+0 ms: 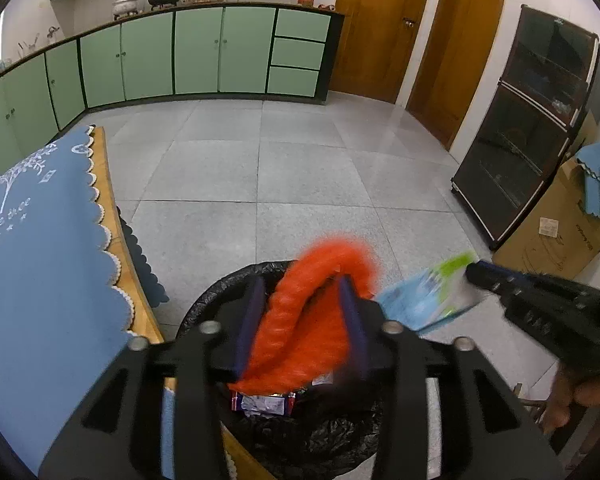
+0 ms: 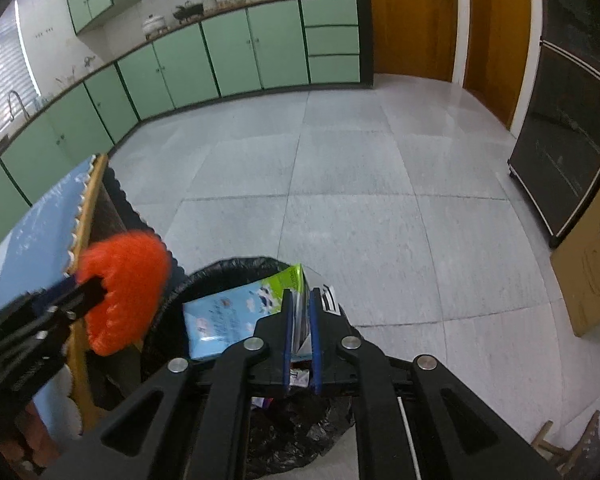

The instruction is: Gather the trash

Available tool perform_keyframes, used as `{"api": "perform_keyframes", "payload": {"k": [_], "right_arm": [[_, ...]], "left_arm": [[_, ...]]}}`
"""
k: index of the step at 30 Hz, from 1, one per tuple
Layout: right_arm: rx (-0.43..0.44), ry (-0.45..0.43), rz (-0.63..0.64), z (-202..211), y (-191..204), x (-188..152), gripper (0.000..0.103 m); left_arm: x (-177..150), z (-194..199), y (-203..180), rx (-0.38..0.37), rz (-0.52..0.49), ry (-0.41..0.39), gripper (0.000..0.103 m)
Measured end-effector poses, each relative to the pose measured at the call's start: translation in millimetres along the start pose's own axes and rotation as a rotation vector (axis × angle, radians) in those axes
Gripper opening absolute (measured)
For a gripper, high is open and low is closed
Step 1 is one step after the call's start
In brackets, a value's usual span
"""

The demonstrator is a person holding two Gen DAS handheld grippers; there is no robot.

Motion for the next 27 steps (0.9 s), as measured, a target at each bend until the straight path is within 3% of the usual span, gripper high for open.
{"api": "perform_keyframes", "payload": {"k": [2,6,10,19,27], "right_arm": [[-0.003,0.018,0.007,-6,3,-4,0.033],[0.001,0.010,-0.005,-3,3,-2,0.042],[-0.003,-0.020,-0.005,13,7,5,0.058],[0.029,-0.119,0.032,78,30,30,0.097],[0.073,-0.175,0.095,139,64,29,0.097]], "left_arm": [[2,4,1,0.002,-0.004,-0.007,0.047],[5,14,6,0.007,0.006,-0.022,0.052],[11,35,16,0.019,0.022,-0.049,0.067],[23,106,44,0.088,0.064,-0.113,0.083],[16,168,55,0.158,0.080,-0.154,0.093]]}}
Point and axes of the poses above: each gripper's, at about its wrist camera, not at the fingertips, and z roughly against the way its jaws point, y to its left, x to its top, the point moved 8 cm from there along -z, roughly the way its jaws point, and after that the axes turned 2 degrees about z, right-handed, at the moved point
